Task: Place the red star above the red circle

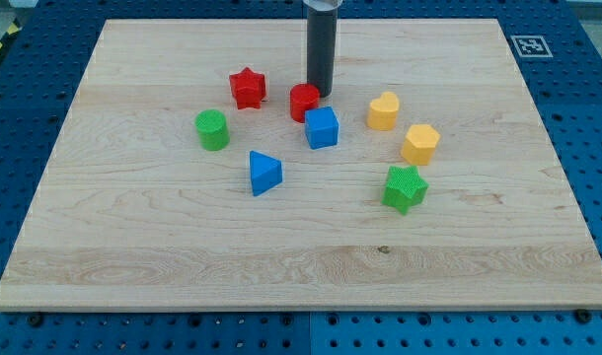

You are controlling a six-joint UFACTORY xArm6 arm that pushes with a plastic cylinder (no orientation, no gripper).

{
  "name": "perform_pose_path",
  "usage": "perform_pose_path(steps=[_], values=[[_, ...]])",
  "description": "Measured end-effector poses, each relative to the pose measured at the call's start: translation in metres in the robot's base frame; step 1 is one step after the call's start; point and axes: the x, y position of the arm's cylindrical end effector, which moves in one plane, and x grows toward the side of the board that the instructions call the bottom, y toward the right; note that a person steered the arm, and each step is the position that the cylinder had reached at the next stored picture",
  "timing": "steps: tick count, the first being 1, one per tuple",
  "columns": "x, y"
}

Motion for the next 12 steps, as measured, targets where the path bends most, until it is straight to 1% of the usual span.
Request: perform_pose_path(steps=[1, 2, 4, 5, 6, 7, 9, 11, 12], values=[[-0.017, 0.001], [-0.030, -0.027], [-0.030, -0.172], [-0.025, -0.214], [-0.007, -0.223], [-0.007, -0.216], [0.008, -0.159], [0.008, -0.104], [0.008, -0.101]])
